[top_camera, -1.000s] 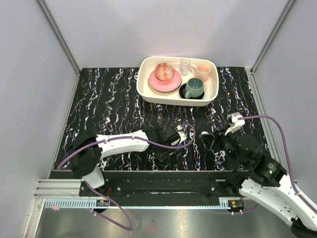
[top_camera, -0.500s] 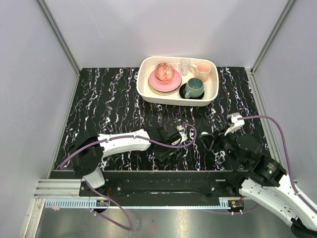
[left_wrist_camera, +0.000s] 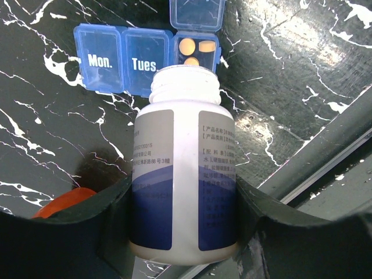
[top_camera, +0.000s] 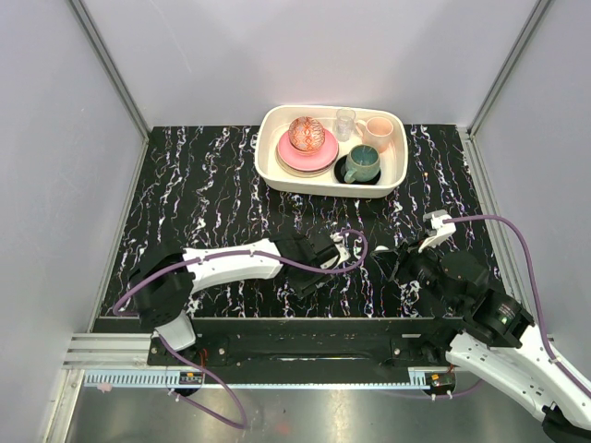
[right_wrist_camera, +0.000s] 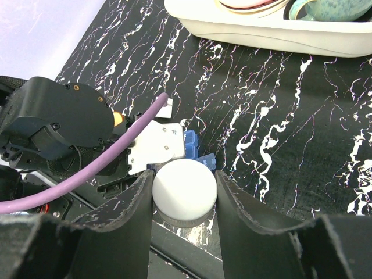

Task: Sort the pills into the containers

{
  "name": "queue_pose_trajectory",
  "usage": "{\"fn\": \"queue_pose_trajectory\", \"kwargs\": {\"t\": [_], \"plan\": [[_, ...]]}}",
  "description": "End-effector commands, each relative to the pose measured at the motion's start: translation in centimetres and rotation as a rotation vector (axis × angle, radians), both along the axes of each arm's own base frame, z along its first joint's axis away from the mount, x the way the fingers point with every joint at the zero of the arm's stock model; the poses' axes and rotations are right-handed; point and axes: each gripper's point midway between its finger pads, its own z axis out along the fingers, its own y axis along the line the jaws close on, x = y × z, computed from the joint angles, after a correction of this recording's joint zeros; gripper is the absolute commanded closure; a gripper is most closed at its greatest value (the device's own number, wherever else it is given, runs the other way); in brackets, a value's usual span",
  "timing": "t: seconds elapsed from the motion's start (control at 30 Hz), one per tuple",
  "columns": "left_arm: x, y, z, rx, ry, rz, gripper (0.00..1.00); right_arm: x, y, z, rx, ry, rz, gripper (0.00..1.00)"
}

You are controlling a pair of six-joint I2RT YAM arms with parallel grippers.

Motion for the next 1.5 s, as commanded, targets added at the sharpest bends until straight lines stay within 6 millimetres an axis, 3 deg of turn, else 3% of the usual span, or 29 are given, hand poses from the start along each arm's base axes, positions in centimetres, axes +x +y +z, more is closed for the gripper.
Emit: {"fn": "queue_pose_trajectory", "kwargs": {"t": [0.0,1.47], "plan": [[0.8,-0.54,1.03,-0.009,-0.022,-0.005,1.0,0.27,-0.05,0.62,0.025,-0.019,-0.018,1.0],[1.54,-0.61,1.66,0.046,-0.012,-0.009,1.0,-0.03,-0.62,1.3,0.058,-0.045,-0.03,1.0]]}}
